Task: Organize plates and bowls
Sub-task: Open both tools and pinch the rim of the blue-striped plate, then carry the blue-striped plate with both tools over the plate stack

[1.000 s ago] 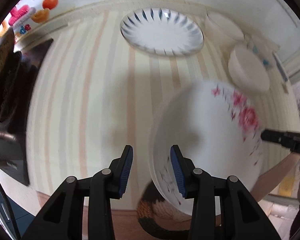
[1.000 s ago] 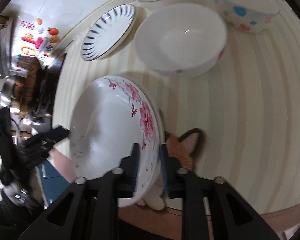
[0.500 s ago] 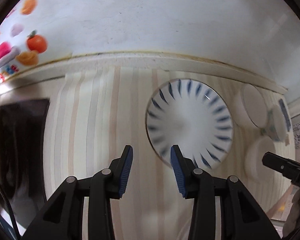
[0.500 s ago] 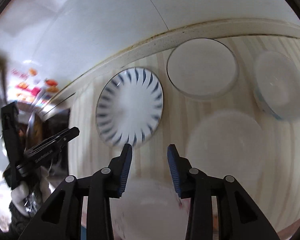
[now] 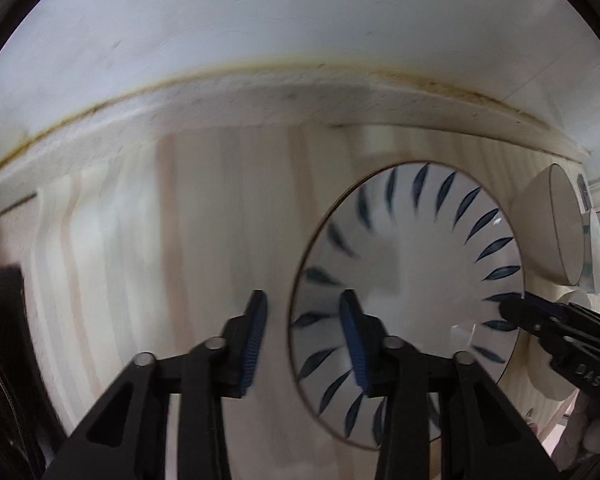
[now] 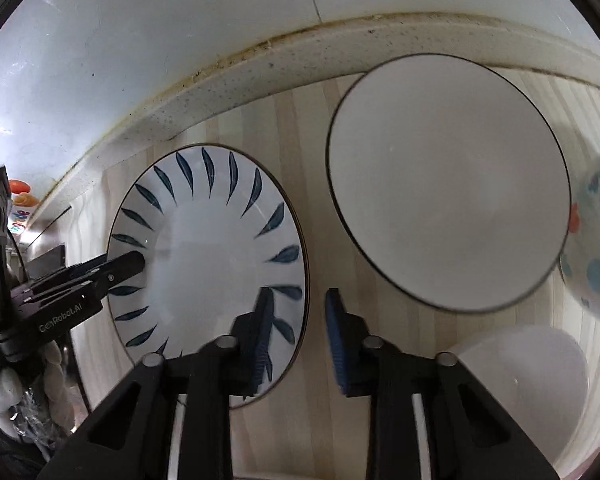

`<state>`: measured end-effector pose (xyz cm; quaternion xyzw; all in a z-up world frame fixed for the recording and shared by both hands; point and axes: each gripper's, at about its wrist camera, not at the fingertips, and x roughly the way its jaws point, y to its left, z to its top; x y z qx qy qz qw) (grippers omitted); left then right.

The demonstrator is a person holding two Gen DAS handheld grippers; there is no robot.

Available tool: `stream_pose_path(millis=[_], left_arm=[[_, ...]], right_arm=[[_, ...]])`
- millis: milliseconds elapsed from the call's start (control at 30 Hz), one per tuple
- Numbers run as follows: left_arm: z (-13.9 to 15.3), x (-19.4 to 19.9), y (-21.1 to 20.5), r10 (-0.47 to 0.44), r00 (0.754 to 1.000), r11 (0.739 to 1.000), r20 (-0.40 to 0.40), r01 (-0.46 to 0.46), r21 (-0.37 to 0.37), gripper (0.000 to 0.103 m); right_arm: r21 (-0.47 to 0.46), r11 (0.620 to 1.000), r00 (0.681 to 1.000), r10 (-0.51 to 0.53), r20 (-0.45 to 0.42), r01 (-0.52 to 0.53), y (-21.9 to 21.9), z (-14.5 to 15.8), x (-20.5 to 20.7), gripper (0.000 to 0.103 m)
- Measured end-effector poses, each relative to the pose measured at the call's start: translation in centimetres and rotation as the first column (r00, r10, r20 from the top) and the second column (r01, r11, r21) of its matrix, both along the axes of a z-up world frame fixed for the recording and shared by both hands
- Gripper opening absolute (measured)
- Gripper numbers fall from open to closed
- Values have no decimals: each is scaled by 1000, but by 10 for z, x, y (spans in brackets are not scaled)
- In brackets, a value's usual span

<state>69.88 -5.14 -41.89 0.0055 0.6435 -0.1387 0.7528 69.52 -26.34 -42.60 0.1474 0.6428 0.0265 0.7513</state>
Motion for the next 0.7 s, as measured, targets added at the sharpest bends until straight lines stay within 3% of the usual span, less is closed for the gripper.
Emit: stream_pose_path(millis=[33,367,533,700], left_arm=[[1,1,-2,-7,1000,1000,1,7,1,23],[7,-8,-6,-9,1000,1000,5,9,21,23],[26,-23,-5,-4,1000,1000,27,3,16,23],[50,-50,8,27,1000,999,15,-26,-48,23]], right_arm=[[4,1000,1000,13,1,-13,1,-2,2,14],[-10,1000,1000,11,-12,-11,5,-6,3,14],[8,1000,1000,15,-5,-15,3,9,-6,14],[19,999,999,46,0,-46,-3,35,-21,14]])
